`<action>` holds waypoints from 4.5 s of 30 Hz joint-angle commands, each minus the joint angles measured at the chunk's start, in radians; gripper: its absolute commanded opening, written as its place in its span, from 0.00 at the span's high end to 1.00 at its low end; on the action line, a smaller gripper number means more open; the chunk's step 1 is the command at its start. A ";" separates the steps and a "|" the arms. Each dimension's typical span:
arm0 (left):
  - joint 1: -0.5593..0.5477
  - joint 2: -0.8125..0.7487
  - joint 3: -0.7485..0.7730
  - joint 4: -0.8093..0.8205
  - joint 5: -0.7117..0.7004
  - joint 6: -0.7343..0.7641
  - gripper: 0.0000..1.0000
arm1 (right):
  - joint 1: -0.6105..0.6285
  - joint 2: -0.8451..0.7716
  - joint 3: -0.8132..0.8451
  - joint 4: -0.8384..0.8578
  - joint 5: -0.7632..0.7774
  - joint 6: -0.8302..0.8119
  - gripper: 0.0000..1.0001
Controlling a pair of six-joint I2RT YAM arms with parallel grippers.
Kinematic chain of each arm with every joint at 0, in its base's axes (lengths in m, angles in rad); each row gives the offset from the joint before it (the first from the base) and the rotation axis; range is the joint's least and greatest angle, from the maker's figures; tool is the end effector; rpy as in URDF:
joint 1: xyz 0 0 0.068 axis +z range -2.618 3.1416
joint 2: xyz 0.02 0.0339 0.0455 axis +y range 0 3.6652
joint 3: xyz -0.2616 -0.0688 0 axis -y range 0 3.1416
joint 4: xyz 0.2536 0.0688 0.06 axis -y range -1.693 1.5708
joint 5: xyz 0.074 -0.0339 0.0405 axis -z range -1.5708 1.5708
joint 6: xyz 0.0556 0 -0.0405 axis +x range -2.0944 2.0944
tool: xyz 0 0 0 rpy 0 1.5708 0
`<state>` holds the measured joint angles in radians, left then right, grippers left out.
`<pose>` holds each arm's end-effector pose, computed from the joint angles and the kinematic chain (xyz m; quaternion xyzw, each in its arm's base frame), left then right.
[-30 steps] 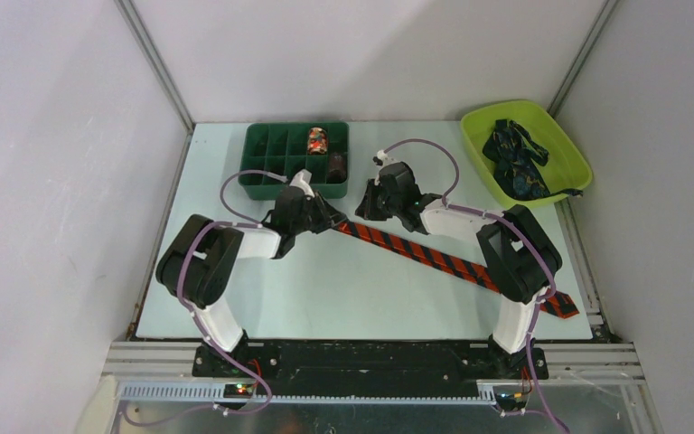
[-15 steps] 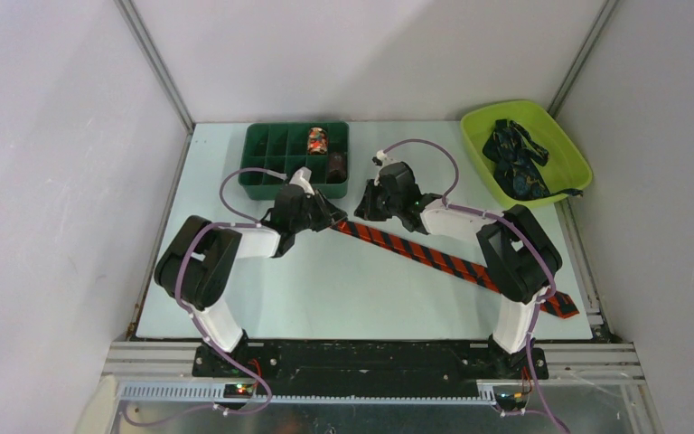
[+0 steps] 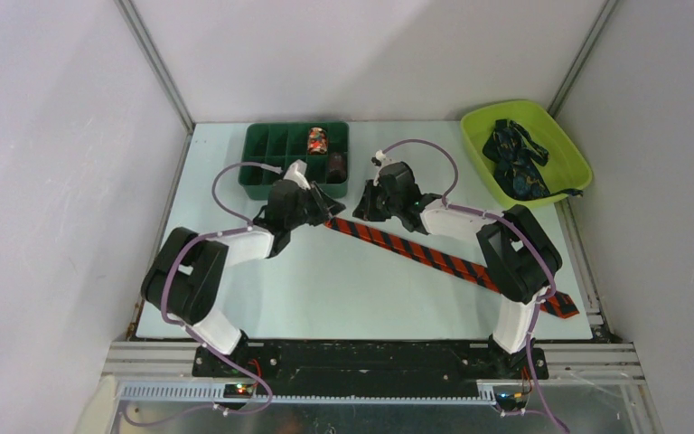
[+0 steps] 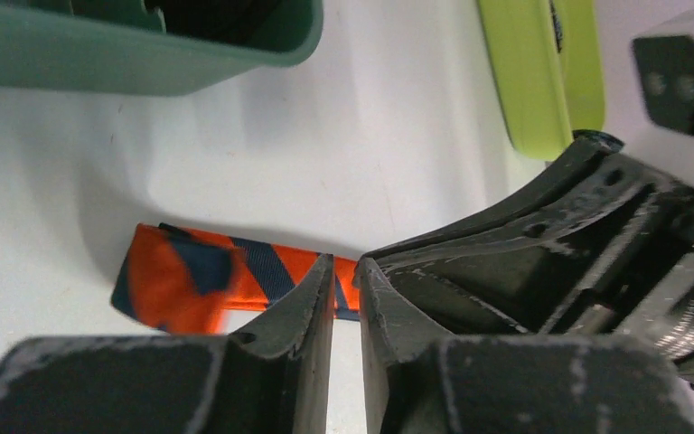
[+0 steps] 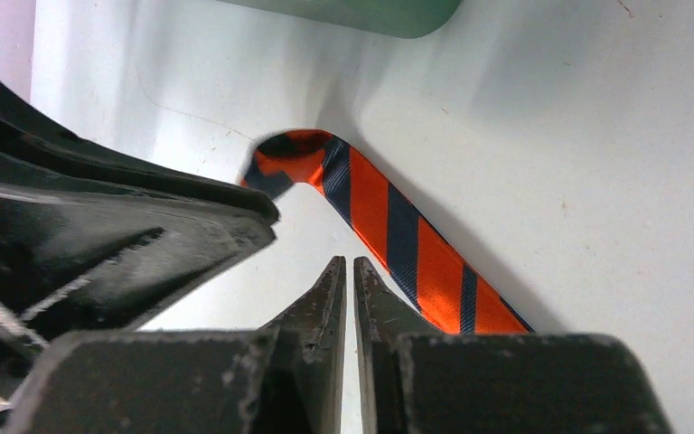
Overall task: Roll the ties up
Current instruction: Roll the tie at the center of the board.
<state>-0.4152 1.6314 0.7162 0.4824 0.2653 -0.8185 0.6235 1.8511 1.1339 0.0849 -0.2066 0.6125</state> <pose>0.3179 -0.1561 0.1566 -0.0974 0.8324 -0.3998 0.3712 0.3396 0.2583 0.1675 -0.0515 0.8869 0.3356 0.3133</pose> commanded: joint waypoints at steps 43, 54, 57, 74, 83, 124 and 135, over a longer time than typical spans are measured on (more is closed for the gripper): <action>0.266 0.100 0.010 -0.100 -0.114 0.008 1.00 | 0.050 0.294 0.257 0.015 -0.087 -0.014 1.00; 0.266 0.137 0.023 -0.051 -0.058 0.015 1.00 | 0.051 0.334 0.300 -0.041 -0.055 -0.025 1.00; 0.266 0.144 0.026 -0.043 -0.044 0.015 1.00 | 0.051 0.336 0.308 -0.052 -0.038 -0.036 1.00; 0.266 0.150 0.028 -0.019 -0.009 0.015 1.00 | 0.057 0.354 0.365 -0.080 0.039 -0.089 1.00; 0.265 0.160 0.038 -0.010 0.007 0.013 1.00 | 0.058 0.339 0.359 -0.100 0.042 -0.101 1.00; 0.235 0.160 0.063 0.028 0.068 0.028 1.00 | 0.056 0.313 0.286 -0.058 -0.067 -0.031 1.00; 0.215 0.155 0.056 0.066 0.106 0.038 1.00 | 0.055 0.336 0.294 -0.057 -0.062 -0.029 1.00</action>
<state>-0.1871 1.7927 0.7517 0.5011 0.3313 -0.8104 0.6788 2.1639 1.3975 0.0200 -0.2745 0.5766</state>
